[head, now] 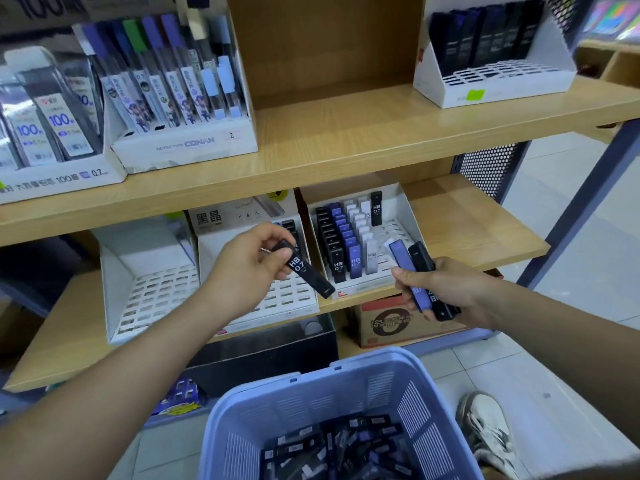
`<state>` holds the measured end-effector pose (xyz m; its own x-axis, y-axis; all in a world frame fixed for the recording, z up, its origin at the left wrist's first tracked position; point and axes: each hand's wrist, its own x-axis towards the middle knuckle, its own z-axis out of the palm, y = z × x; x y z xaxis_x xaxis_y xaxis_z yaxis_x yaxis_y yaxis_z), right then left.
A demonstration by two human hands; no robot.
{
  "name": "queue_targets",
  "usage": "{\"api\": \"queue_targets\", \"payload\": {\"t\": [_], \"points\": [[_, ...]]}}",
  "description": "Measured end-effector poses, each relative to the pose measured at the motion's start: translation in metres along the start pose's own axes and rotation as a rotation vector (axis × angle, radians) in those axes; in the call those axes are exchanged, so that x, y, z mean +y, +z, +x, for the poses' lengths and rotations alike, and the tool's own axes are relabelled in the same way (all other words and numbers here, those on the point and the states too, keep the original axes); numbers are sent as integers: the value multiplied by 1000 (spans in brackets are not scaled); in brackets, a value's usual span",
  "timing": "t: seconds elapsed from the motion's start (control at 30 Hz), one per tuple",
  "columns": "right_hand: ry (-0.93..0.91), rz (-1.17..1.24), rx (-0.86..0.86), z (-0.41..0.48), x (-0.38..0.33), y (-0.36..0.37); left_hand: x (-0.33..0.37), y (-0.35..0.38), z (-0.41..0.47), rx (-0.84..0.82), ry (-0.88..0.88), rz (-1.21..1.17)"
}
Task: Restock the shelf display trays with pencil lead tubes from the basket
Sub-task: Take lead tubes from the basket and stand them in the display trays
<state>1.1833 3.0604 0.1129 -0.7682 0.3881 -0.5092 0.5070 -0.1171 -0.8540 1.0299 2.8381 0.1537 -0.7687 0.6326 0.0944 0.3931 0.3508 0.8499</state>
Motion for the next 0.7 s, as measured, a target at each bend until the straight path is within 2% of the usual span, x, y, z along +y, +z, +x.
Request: {"api": "queue_targets", "payload": {"t": [0.23, 0.43, 0.5, 0.63, 0.7], "points": [[-2, 92, 111, 8, 0, -12, 29, 42, 36, 71, 151, -4], [48, 186, 189, 14, 0, -24, 40, 90, 77, 69, 357, 364], [36, 182, 212, 16, 2, -33, 41, 102, 92, 55, 348, 425], [2, 214, 236, 16, 3, -50, 39, 118, 127, -5, 217, 555], [-9, 243, 230, 15, 1, -55, 35, 123, 142, -13, 220, 581]]}}
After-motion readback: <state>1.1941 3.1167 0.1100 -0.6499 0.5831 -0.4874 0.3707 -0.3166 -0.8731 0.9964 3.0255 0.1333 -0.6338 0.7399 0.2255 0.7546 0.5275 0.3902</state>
